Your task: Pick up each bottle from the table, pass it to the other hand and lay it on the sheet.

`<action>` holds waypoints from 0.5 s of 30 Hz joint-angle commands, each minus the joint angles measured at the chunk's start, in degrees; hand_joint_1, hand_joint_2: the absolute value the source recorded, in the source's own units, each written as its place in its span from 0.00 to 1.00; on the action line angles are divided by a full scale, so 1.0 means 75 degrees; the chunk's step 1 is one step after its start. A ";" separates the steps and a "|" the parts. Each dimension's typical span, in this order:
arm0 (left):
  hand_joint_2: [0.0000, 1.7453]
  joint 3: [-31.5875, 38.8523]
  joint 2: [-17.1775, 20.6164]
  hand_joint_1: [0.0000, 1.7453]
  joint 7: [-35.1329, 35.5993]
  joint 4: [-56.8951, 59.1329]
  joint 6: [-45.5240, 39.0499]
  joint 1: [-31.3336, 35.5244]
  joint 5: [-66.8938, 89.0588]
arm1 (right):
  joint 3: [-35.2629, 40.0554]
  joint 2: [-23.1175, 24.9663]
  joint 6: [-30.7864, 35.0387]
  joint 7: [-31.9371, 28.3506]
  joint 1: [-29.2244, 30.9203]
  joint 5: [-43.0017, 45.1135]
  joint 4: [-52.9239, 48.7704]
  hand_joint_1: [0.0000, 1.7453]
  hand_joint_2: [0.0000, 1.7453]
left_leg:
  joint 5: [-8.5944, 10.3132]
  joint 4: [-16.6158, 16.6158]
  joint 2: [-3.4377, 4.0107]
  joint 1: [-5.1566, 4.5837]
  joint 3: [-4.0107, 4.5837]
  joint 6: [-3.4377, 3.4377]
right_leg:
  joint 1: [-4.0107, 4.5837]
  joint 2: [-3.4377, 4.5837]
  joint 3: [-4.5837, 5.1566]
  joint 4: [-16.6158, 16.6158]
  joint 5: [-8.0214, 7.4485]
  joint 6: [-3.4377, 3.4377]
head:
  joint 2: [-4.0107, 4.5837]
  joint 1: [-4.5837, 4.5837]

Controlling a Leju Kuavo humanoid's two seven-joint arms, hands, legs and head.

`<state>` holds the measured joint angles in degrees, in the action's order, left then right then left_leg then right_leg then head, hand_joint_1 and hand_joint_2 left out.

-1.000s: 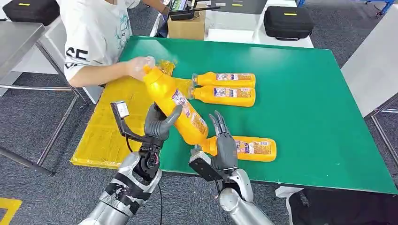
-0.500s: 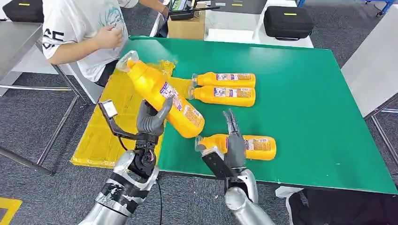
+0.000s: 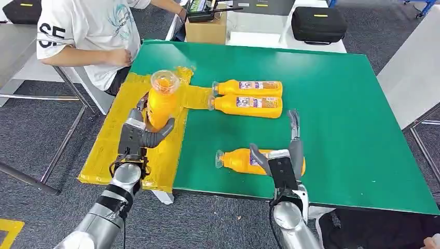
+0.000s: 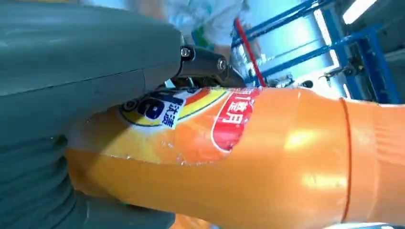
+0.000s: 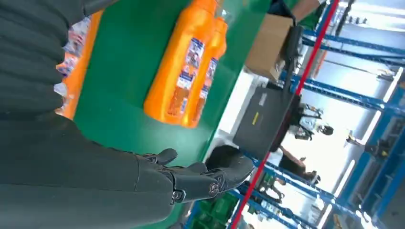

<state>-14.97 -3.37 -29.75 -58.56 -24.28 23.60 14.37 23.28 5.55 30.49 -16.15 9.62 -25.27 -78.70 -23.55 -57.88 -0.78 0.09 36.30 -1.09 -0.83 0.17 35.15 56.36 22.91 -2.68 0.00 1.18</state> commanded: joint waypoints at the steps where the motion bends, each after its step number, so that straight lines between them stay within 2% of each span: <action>1: 1.00 0.0506 0.0682 1.00 0.0119 0.1142 -0.0188 0.0579 0.1397 | -0.0409 -0.0162 -0.0246 0.0048 -0.0080 0.0041 -0.0467 0.00 1.00 | -0.0008 0.0003 0.0008 0.0002 -0.0022 0.0006 | 0.0004 0.0001 -0.0020 -0.0002 0.0007 0.0010 | 0.0003 0.0003; 2: 1.00 0.0488 0.0849 1.00 0.0265 0.1359 -0.0188 0.0661 0.1876 | -0.0429 -0.0165 -0.0266 0.0043 -0.0106 0.0037 -0.0526 0.00 1.00 | -0.0020 0.0002 0.0016 0.0006 -0.0051 0.0012 | 0.0009 0.0003 -0.0047 -0.0001 0.0018 0.0019 | 0.0000 0.0003; 4: 1.00 0.0405 0.1161 1.00 0.0614 0.1916 -0.0046 0.0855 0.2803 | -0.0442 -0.0178 -0.0388 0.0062 -0.0099 0.0044 -0.0590 0.00 1.00 | -0.0007 0.0004 0.0005 0.0002 -0.0023 0.0007 | 0.0003 -0.0001 -0.0020 -0.0001 0.0007 0.0011 | 0.0000 0.0000; 8: 1.00 -0.0039 0.1604 1.00 0.1411 0.3101 -0.0564 0.1202 0.4623 | -0.0440 -0.0162 -0.0577 0.0146 -0.0050 -0.0006 -0.0610 0.00 1.00 | -0.0014 0.0004 0.0021 0.0006 -0.0043 0.0011 | 0.0009 0.0011 -0.0037 -0.0003 0.0010 0.0016 | 0.0000 0.0000; 15: 1.00 -0.0311 0.1726 1.00 0.2294 0.4115 -0.0782 0.1444 0.6069 | -0.0378 -0.0123 -0.0715 0.0182 0.0028 -0.0045 -0.0537 0.00 1.00 | -0.0013 0.0003 0.0031 0.0006 -0.0038 0.0009 | 0.0008 0.0002 -0.0029 -0.0001 0.0013 0.0014 | 0.0000 0.0000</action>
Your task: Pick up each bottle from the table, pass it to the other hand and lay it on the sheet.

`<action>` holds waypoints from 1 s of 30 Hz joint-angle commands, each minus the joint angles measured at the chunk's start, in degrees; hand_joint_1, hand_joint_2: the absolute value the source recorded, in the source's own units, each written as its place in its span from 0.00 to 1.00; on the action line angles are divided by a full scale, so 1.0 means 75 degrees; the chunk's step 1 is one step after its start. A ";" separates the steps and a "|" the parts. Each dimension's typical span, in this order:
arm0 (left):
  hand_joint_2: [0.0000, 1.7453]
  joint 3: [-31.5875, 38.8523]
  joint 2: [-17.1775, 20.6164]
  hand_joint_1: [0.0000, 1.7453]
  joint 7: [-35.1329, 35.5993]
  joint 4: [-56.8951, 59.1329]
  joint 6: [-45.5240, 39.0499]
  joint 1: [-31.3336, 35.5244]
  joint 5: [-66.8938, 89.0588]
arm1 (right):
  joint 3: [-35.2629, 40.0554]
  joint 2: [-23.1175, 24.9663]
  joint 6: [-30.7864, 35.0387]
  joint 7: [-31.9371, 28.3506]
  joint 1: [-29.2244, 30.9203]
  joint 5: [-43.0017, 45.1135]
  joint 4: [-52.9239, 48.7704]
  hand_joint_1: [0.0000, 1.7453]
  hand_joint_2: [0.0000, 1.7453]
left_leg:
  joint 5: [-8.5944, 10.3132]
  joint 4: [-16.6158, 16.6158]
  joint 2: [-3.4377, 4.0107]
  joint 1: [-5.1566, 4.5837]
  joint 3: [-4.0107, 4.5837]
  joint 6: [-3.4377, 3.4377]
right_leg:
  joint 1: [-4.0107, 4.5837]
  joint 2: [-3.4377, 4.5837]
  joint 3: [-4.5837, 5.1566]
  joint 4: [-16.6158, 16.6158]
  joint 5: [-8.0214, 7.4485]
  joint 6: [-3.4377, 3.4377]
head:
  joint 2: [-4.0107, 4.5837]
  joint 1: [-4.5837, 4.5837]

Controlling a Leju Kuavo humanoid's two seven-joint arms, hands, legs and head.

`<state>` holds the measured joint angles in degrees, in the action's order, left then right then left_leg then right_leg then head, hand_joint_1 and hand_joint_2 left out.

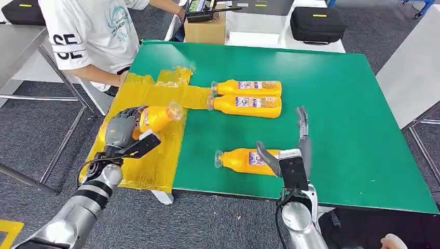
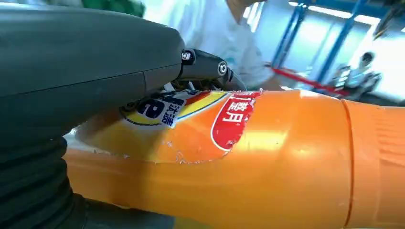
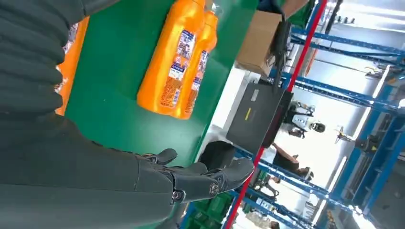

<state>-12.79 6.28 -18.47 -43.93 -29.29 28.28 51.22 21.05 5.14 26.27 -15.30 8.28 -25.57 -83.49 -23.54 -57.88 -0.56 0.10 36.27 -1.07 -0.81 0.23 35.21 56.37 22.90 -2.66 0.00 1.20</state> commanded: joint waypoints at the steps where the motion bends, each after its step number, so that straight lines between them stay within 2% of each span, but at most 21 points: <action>1: 1.00 -0.0671 0.0458 1.00 0.0913 0.2283 -0.0167 0.0840 0.1350 | -0.0071 -0.0068 -0.0159 0.0068 0.0218 -0.0008 0.0105 0.00 1.00 | -0.0004 0.0005 -0.0006 -0.0001 -0.0015 0.0003 | 0.0000 -0.0006 -0.0016 -0.0002 0.0006 0.0006 | 0.0000 0.0000; 3: 1.00 -0.0790 0.0480 1.00 0.1075 0.2469 -0.0188 0.0881 0.1656 | -0.0045 -0.0084 -0.0192 0.0077 0.0243 -0.0026 0.0121 0.00 1.00 | -0.0027 -0.0002 0.0003 0.0007 -0.0057 0.0009 | 0.0010 -0.0001 -0.0060 -0.0002 0.0025 0.0016 | 0.0000 -0.0003; 9: 1.00 -0.0851 0.0450 1.00 0.1254 0.2932 0.0378 0.0954 0.1928 | -0.0042 -0.0137 -0.0278 0.0124 0.0264 -0.0041 0.0135 0.00 1.00 | -0.0018 0.0001 0.0001 0.0005 -0.0041 0.0009 | 0.0007 -0.0001 -0.0047 -0.0003 0.0016 0.0015 | 0.0000 -0.0003; 10: 1.00 -0.0823 0.0430 0.15 0.1254 0.2967 0.0484 0.0973 0.1893 | -0.0046 -0.0142 -0.0285 0.0130 0.0260 -0.0041 0.0127 0.00 1.00 | -0.0021 -0.0003 0.0003 0.0005 -0.0043 0.0010 | 0.0008 0.0001 -0.0049 -0.0001 0.0018 0.0016 | 0.0000 -0.0003; 11: 1.00 -0.0779 0.0414 0.04 0.1129 0.2976 0.0623 0.0986 0.1822 | -0.0062 -0.0150 -0.0289 0.0132 0.0252 -0.0041 0.0111 0.00 1.00 | -0.0011 0.0001 -0.0001 0.0003 -0.0024 0.0006 | 0.0005 -0.0002 -0.0030 -0.0003 0.0010 0.0012 | 0.0000 -0.0003; 13: 1.00 -0.0749 0.0464 0.04 0.0692 0.3005 0.1039 0.0983 0.1678 | -0.0072 -0.0184 -0.0344 0.0152 0.0287 -0.0031 0.0152 0.00 1.00 | -0.0012 0.0000 -0.0010 0.0004 -0.0028 0.0007 | 0.0006 -0.0010 -0.0036 -0.0002 0.0014 0.0012 | 0.0000 -0.0006; 16: 1.00 -0.0742 0.0485 0.04 0.0674 0.3001 0.1031 0.0971 0.1671 | -0.0078 -0.0191 -0.0349 0.0153 0.0293 -0.0028 0.0157 0.00 1.00 | -0.0011 0.0003 0.0000 0.0000 -0.0027 0.0006 | 0.0001 0.0008 -0.0032 -0.0003 0.0007 0.0010 | 0.0000 -0.0003; 17: 1.00 -0.0742 0.0485 0.00 0.0674 0.3001 0.1031 0.0971 0.1671 | -0.0078 -0.0191 -0.0349 0.0153 0.0293 -0.0028 0.0157 0.00 1.00 | -0.0009 0.0005 -0.0003 -0.0002 -0.0027 0.0005 | 0.0000 0.0006 -0.0034 -0.0004 0.0005 0.0009 | 0.0000 -0.0003; 19: 1.00 -0.0686 0.0585 0.00 -0.0113 0.2970 0.1747 0.0915 0.1316 | -0.0056 -0.0227 -0.0475 0.0112 0.0368 0.0068 0.0250 0.00 1.00 | -0.0012 0.0006 0.0003 -0.0003 -0.0040 0.0005 | -0.0001 0.0010 -0.0045 -0.0004 0.0008 0.0009 | 0.0000 -0.0003; 22: 1.00 -0.0699 0.0726 0.00 -0.0655 0.2992 0.2268 0.0835 0.1063 | -0.0065 -0.0242 -0.0536 0.0036 0.0483 0.0172 0.0397 0.00 1.00 | -0.0013 0.0009 0.0013 -0.0001 -0.0046 0.0005 | 0.0001 0.0019 -0.0049 -0.0007 0.0005 0.0009 | 0.0000 -0.0006; 27: 1.00 -0.0683 0.0738 0.00 -0.0813 0.2944 0.2483 0.0804 0.0906 | -0.0079 -0.0248 -0.0589 0.0006 0.0504 0.0265 0.0432 0.00 1.00 | -0.0018 0.0015 0.0013 -0.0001 -0.0074 0.0006 | 0.0002 0.0019 -0.0079 -0.0013 0.0009 0.0013 | 0.0000 0.0000; 28: 0.00 -0.0649 0.0730 0.00 -0.0892 0.2912 0.2589 0.0774 0.0772 | -0.0074 -0.0254 -0.0598 0.0006 0.0515 0.0267 0.0450 0.00 1.00 | -0.0013 0.0012 0.0005 -0.0002 -0.0062 0.0005 | -0.0001 0.0014 -0.0069 -0.0009 0.0007 0.0010 | 0.0000 -0.0003; 30: 0.00 -0.0487 0.0739 0.00 -0.1204 0.2772 0.2775 0.0665 0.0376 | -0.0071 -0.0272 -0.0620 0.0004 0.0558 0.0279 0.0525 0.00 1.00 | -0.0013 0.0013 0.0010 -0.0003 -0.0066 0.0005 | -0.0001 0.0017 -0.0071 -0.0010 0.0006 0.0010 | 0.0003 -0.0003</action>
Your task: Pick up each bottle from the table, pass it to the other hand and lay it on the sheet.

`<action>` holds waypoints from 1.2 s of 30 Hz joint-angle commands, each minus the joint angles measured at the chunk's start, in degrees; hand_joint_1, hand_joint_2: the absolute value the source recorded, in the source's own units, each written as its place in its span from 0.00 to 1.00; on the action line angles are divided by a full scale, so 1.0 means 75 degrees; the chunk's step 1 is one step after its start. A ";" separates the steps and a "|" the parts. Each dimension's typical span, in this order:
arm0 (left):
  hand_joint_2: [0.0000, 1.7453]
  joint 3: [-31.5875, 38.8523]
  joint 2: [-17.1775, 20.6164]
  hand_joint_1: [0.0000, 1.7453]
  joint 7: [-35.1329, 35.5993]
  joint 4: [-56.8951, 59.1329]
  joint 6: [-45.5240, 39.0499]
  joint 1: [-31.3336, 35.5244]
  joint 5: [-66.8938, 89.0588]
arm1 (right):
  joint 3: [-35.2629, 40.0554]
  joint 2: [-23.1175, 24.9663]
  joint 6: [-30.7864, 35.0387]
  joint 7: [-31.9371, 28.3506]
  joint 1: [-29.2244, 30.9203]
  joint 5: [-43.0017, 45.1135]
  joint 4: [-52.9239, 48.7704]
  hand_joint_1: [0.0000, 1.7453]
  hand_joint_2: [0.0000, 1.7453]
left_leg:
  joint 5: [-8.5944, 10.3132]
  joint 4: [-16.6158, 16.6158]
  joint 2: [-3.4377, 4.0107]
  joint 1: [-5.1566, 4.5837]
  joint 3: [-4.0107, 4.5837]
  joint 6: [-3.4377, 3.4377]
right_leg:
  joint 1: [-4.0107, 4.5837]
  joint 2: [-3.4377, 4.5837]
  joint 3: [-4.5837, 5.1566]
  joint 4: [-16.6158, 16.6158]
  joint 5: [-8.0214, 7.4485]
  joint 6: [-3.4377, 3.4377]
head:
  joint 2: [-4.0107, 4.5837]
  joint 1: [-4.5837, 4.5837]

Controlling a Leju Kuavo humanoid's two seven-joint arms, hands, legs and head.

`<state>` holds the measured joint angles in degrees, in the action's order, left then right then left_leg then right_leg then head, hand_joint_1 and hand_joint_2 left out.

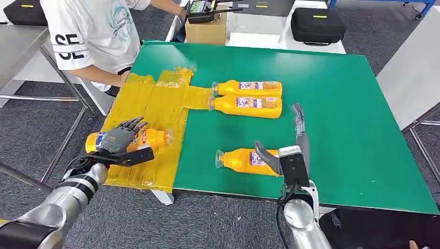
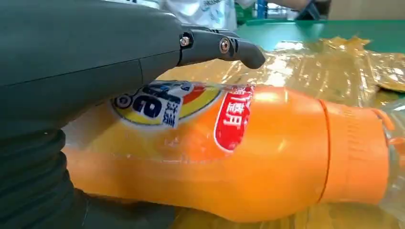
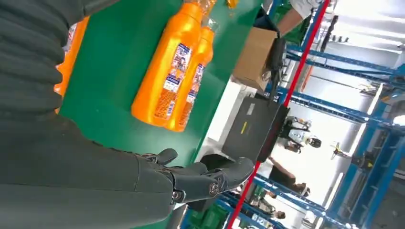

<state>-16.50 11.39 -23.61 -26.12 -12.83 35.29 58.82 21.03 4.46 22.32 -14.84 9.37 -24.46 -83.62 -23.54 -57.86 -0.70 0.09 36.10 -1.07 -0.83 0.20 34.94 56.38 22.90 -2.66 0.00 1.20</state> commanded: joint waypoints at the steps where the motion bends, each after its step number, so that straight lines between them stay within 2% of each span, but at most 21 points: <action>1: 0.00 0.0118 0.0052 0.00 -0.0634 0.0358 0.0676 -0.0302 -0.0824 | -0.0068 -0.0188 -0.0099 -0.0057 0.0426 0.0131 0.0571 0.00 1.00 | -0.0016 0.0012 0.0032 0.0000 -0.0051 0.0007 | 0.0003 0.0023 -0.0043 -0.0013 0.0007 0.0012 | 0.0000 -0.0003; 3: 0.00 0.0806 -0.0023 0.00 -0.1373 -0.0144 0.1188 -0.0607 -0.1928 | -0.0071 -0.0262 -0.0208 0.0039 0.0515 0.0166 0.0795 0.00 1.00 | -0.0021 0.0016 0.0042 0.0001 -0.0069 0.0009 | 0.0004 0.0032 -0.0058 -0.0015 0.0010 0.0016 | 0.0000 0.0000; 6: 0.00 0.1383 -0.0090 0.00 -0.1825 -0.1260 0.2067 -0.1219 -0.3261 | -0.0087 -0.0341 -0.0350 0.0150 0.0637 0.0111 0.1146 0.00 1.00 | -0.0015 0.0019 0.0027 -0.0001 -0.0066 0.0006 | 0.0002 0.0024 -0.0060 -0.0022 0.0004 0.0013 | 0.0000 -0.0003; 7: 0.00 0.1637 -0.0210 0.00 -0.1929 -0.1941 0.2457 -0.1578 -0.3925 | -0.0091 -0.0375 -0.0433 0.0288 0.0736 0.0003 0.1372 0.00 0.00 | -0.0012 0.0020 0.0025 -0.0003 -0.0062 0.0004 | -0.0001 0.0024 -0.0055 -0.0021 0.0002 0.0009 | 0.0000 0.0000; 9: 0.00 0.1615 -0.0275 0.00 -0.1711 -0.2529 0.2595 -0.1858 -0.4152 | -0.0135 -0.0357 -0.0476 0.0285 0.0795 0.0006 0.1522 0.00 0.00 | -0.0007 0.0015 0.0010 -0.0005 -0.0047 0.0001 | -0.0003 0.0010 -0.0042 -0.0016 0.0002 0.0005 | 0.0003 -0.0003; 13: 0.00 0.1815 -0.0394 0.00 -0.1862 -0.2718 0.2973 -0.1937 -0.4777 | -0.0055 -0.0404 -0.0505 0.0460 0.0847 -0.0210 0.1576 0.00 0.00 | -0.0009 0.0007 0.0007 0.0002 -0.0037 0.0003 | 0.0003 0.0007 -0.0032 -0.0012 0.0004 0.0007 | 0.0000 -0.0006; 17: 0.00 0.2101 -0.0987 0.00 -0.1656 -0.3758 0.3471 -0.2308 -0.6030 | -0.0078 -0.0423 -0.0545 0.0632 0.1020 -0.0462 0.1972 0.00 0.00 | -0.0002 0.0008 -0.0001 -0.0002 -0.0023 0.0001 | 0.0000 -0.0004 -0.0018 -0.0010 0.0002 0.0004 | 0.0000 0.0000; 22: 0.00 0.2215 -0.1679 0.00 -0.0924 -0.3996 0.3365 -0.2136 -0.7314 | 0.0032 -0.0538 -0.0740 0.1123 0.1233 -0.1023 0.2551 0.00 0.00 | -0.0013 -0.0002 -0.0009 0.0006 -0.0035 0.0003 | 0.0009 -0.0015 -0.0039 -0.0012 0.0012 0.0009 | 0.0000 -0.0003; 23: 1.00 0.2224 -0.1814 0.00 -0.0807 -0.4086 0.3359 -0.2131 -0.7622 | 0.0107 -0.0603 -0.0770 0.1310 0.1305 -0.1284 0.2736 0.00 0.00 | -0.0016 0.0000 -0.0014 0.0007 -0.0044 0.0004 | 0.0010 -0.0022 -0.0052 -0.0015 0.0016 0.0011 | 0.0000 0.0000; 27: 1.00 0.1827 -0.2147 0.00 -0.0284 -0.4584 0.3327 -0.2200 -0.8472 | 0.0349 -0.0880 -0.1078 0.1801 0.1579 -0.2092 0.3442 0.00 0.00 | -0.0004 0.0003 -0.0019 0.0000 -0.0016 0.0000 | 0.0002 -0.0018 -0.0022 -0.0013 0.0005 0.0004 | 0.0000 -0.0003; 30: 1.00 0.1689 -0.2155 0.00 -0.0224 -0.4665 0.3188 -0.2207 -0.8460 | 0.0408 -0.0934 -0.1153 0.1872 0.1606 -0.2254 0.3521 0.00 0.00 | -0.0019 -0.0006 -0.0013 0.0004 -0.0035 0.0003 | 0.0007 -0.0015 -0.0046 -0.0011 0.0016 0.0009 | 0.0000 -0.0003; 31: 1.00 0.1552 -0.2144 0.00 -0.0194 -0.4699 0.3204 -0.2189 -0.8629 | 0.0506 -0.1021 -0.1265 0.2041 0.1588 -0.2559 0.3486 0.00 1.00 | -0.0012 0.0001 -0.0014 0.0000 -0.0026 0.0003 | 0.0002 -0.0013 -0.0034 -0.0012 0.0010 0.0006 | 0.0000 -0.0003; 36: 1.00 0.1336 -0.2202 0.00 -0.0139 -0.4674 0.3035 -0.2090 -0.8818 | 0.0630 -0.1152 -0.1409 0.2250 0.1416 -0.3003 0.3284 0.00 1.00 | -0.0014 0.0000 -0.0018 0.0001 -0.0027 0.0006 | 0.0004 -0.0017 -0.0034 -0.0009 0.0014 0.0010 | 0.0000 0.0000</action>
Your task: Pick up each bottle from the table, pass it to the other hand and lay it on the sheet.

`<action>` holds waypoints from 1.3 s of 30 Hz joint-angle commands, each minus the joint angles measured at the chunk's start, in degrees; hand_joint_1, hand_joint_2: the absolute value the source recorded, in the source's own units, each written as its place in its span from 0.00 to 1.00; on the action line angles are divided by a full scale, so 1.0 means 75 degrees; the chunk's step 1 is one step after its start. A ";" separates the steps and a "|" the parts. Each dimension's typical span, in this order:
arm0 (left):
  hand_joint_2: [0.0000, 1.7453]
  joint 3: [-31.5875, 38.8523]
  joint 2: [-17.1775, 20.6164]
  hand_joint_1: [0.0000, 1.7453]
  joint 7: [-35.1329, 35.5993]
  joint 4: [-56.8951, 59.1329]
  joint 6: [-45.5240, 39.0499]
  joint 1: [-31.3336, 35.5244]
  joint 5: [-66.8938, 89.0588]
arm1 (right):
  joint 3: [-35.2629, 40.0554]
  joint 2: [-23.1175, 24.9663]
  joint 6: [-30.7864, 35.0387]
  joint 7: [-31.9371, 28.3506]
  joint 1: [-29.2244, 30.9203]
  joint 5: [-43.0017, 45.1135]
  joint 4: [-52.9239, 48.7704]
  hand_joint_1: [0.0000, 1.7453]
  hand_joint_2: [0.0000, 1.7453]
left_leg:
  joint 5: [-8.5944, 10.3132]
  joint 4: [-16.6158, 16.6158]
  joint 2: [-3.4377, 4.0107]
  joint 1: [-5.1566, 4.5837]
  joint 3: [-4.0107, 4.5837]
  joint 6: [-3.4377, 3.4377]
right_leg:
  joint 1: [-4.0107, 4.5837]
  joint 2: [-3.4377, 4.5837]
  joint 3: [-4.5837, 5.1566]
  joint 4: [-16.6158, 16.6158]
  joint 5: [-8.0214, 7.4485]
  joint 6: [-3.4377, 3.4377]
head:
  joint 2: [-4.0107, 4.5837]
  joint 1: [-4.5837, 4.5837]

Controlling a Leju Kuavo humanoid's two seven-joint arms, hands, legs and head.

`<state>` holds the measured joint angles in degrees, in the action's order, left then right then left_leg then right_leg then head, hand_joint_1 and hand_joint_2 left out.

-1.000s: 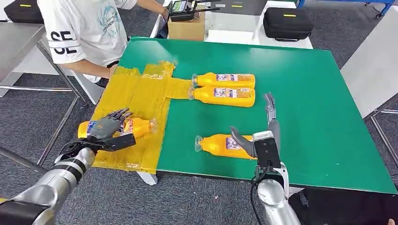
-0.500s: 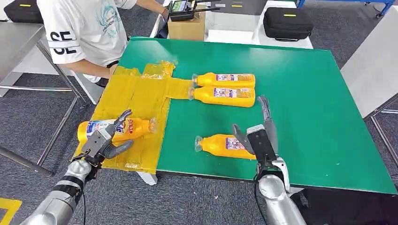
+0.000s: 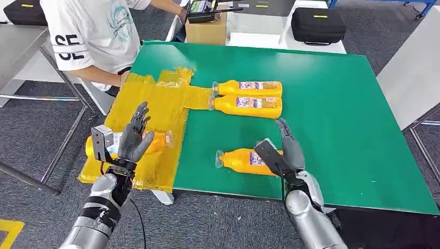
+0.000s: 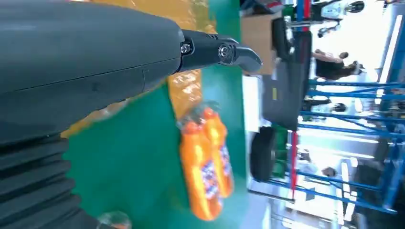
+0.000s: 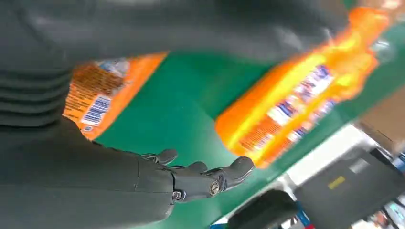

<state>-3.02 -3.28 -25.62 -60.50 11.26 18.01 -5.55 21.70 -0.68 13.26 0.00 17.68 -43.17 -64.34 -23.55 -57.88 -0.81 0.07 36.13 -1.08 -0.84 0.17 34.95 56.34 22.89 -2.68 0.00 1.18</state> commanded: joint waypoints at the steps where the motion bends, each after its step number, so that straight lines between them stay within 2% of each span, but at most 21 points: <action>1: 1.00 -0.0516 -0.0246 0.00 0.0173 -0.0070 -0.0172 0.0235 -0.0311 | 0.0561 -0.0505 -0.0307 0.0305 0.0270 -0.0586 0.0663 0.00 1.00 | -0.0019 0.0002 0.0002 0.0006 -0.0044 0.0010 | 0.0009 -0.0010 -0.0047 -0.0003 0.0020 0.0017 | 0.0000 0.0003; 6: 1.00 -0.0548 -0.0294 0.00 0.0186 0.0029 -0.0237 0.0322 -0.0602 | 0.0743 -0.0656 -0.0381 0.0355 -0.0047 -0.0961 0.0274 0.00 1.00 | -0.0017 0.0000 -0.0007 0.0007 -0.0038 0.0005 | 0.0011 -0.0019 -0.0042 -0.0005 0.0020 0.0014 | 0.0000 0.0003; 12: 1.00 -0.0548 -0.0294 0.00 0.0186 0.0029 -0.0237 0.0322 -0.0602 | 0.0743 -0.0656 -0.0381 0.0355 -0.0047 -0.0961 0.0274 0.00 1.00 | -0.0015 0.0000 0.0001 0.0006 -0.0030 0.0008 | 0.0008 -0.0011 -0.0030 -0.0003 0.0016 0.0015 | 0.0000 0.0000; 16: 1.00 -0.0559 -0.0254 0.00 0.0117 0.0062 -0.0308 0.0326 -0.0589 | 0.0941 -0.0893 -0.0465 0.0303 -0.0270 -0.1261 -0.0240 0.00 1.00 | -0.0010 0.0000 0.0001 0.0003 -0.0017 0.0006 | 0.0005 -0.0009 -0.0016 -0.0001 0.0012 0.0011 | 0.0000 0.0003; 20: 1.00 -0.0574 -0.0233 0.00 0.0057 0.0137 -0.0273 0.0373 -0.0560 | 0.1160 -0.1298 -0.1045 0.0432 -0.0318 -0.1383 -0.0428 0.00 1.00 | -0.0015 -0.0001 -0.0006 0.0005 -0.0027 0.0006 | 0.0008 -0.0018 -0.0029 -0.0003 0.0019 0.0014 | 0.0000 0.0003; 25: 1.00 -0.0632 -0.0193 0.00 0.0035 0.0256 -0.0141 0.0477 -0.0507 | 0.1782 -0.1893 -0.2390 0.0424 0.0278 -0.1393 0.0316 0.00 1.00 | -0.0007 -0.0001 0.0002 0.0001 -0.0014 0.0002 | 0.0003 -0.0007 -0.0014 -0.0002 0.0007 0.0007 | 0.0000 0.0000; 26: 1.00 -0.0645 -0.0168 0.00 0.0012 0.0267 -0.0086 0.0486 -0.0509 | 0.1794 -0.1923 -0.2502 0.0352 0.0373 -0.1270 0.0460 0.42 1.00 | -0.0015 -0.0007 0.0006 0.0002 -0.0028 0.0004 | 0.0005 -0.0007 -0.0028 0.0001 0.0014 0.0012 | 0.0000 0.0000; 27: 1.00 -0.0638 -0.0150 0.00 0.0000 0.0308 -0.0038 0.0505 -0.0530 | 0.2010 -0.2070 -0.2851 0.0121 0.0563 -0.1109 0.0633 1.00 1.00 | -0.0006 -0.0001 0.0004 0.0001 -0.0014 0.0002 | 0.0002 -0.0005 -0.0014 -0.0003 0.0006 0.0008 | 0.0000 0.0003; 29: 1.00 -0.0630 -0.0123 0.00 -0.0022 0.0404 0.0058 0.0552 -0.0592 | 0.2160 -0.2255 -0.3263 -0.0189 0.0752 -0.0736 0.0760 1.00 1.00 | -0.0009 0.0001 0.0011 0.0001 -0.0026 0.0003 | 0.0003 0.0000 -0.0027 -0.0007 0.0005 0.0010 | 0.0000 0.0003; 39: 1.00 -0.0626 -0.0120 0.00 -0.0026 0.0419 0.0063 0.0557 -0.0598 | 0.2178 -0.2252 -0.3269 -0.0197 0.0773 -0.0725 0.0757 1.00 1.00 | -0.0005 0.0004 -0.0006 0.0002 -0.0031 0.0003 | 0.0003 -0.0011 -0.0032 -0.0012 0.0005 0.0006 | 0.0000 0.0003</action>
<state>-6.51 -5.27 -25.81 -61.53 11.67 19.38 -9.99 34.16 -16.15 -10.38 -1.46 22.24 -48.70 -63.95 -23.56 -57.91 -0.82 0.06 36.05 -1.10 -0.86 0.17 34.88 56.31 22.88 -2.70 0.00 1.20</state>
